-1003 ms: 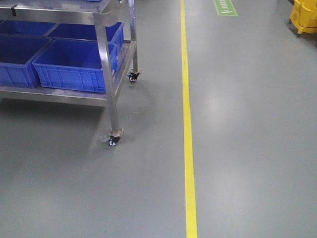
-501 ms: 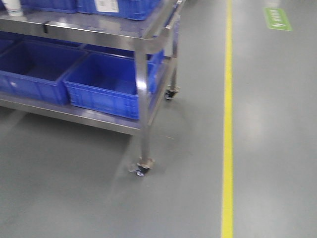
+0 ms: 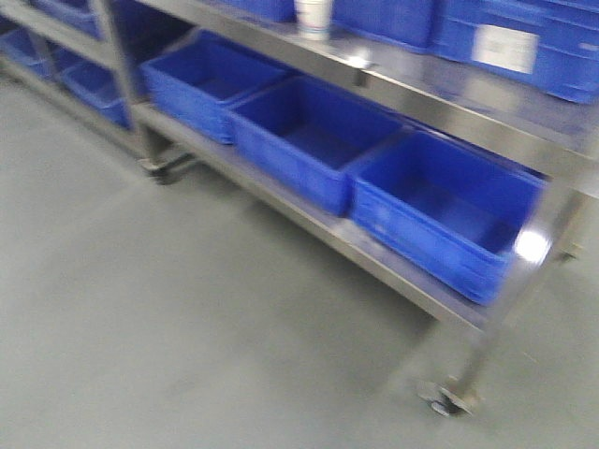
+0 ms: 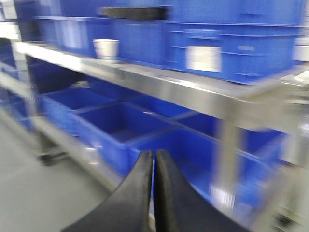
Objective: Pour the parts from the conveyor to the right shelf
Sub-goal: 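Turn into the aisle between the shelves of blue bins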
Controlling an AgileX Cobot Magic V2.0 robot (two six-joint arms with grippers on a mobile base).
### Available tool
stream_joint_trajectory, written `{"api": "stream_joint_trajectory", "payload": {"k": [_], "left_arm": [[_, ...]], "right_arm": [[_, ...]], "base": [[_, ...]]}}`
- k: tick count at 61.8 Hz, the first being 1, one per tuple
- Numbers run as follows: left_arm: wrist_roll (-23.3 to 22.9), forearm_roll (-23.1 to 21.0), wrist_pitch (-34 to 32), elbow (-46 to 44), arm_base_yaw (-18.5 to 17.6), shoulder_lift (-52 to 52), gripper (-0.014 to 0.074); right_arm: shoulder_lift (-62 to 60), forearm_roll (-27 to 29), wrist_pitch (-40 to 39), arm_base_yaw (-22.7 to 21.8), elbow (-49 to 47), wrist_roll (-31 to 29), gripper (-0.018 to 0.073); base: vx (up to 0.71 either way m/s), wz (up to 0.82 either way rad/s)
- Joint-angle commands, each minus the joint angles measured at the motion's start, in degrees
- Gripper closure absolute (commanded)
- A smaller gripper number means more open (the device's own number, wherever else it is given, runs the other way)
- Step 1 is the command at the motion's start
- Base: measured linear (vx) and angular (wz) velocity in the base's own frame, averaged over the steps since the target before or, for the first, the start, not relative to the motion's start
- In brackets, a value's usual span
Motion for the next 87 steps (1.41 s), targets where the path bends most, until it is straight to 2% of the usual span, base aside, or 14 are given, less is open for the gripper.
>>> {"api": "stream_joint_trajectory", "payload": {"k": [1,26,50,67,87], "left_arm": [[-0.05,0.05,-4.5,-1.5,-0.36,1.01,0.0603],[-0.05,0.05,-4.5,-1.5,-0.36,1.01,0.0603],[-0.05,0.05,-4.5,-1.5,-0.36,1.01,0.0603],[-0.05,0.05,-4.5,-1.5,-0.36,1.01,0.0603],[-0.05,0.05,-4.5,-1.5,-0.36,1.01,0.0603]], "right_arm": [[0.87,-0.21,-4.28,-0.16,0.86,-0.18,0.0568],[0.87,-0.21,-4.28,-0.16,0.86,-0.18,0.0568],[0.87,-0.21,-4.28,-0.16,0.86,-0.18,0.0568],[0.87,-0.21,-4.28,-0.16,0.86,-0.18,0.0568],[0.87,-0.21,-4.28,-0.16,0.86,-0.25,0.0568]], "base": [[0.26,1.1],[0.22,0.97],[0.17,0.71],[0.21,0.38],[0.39,-0.01]]}}
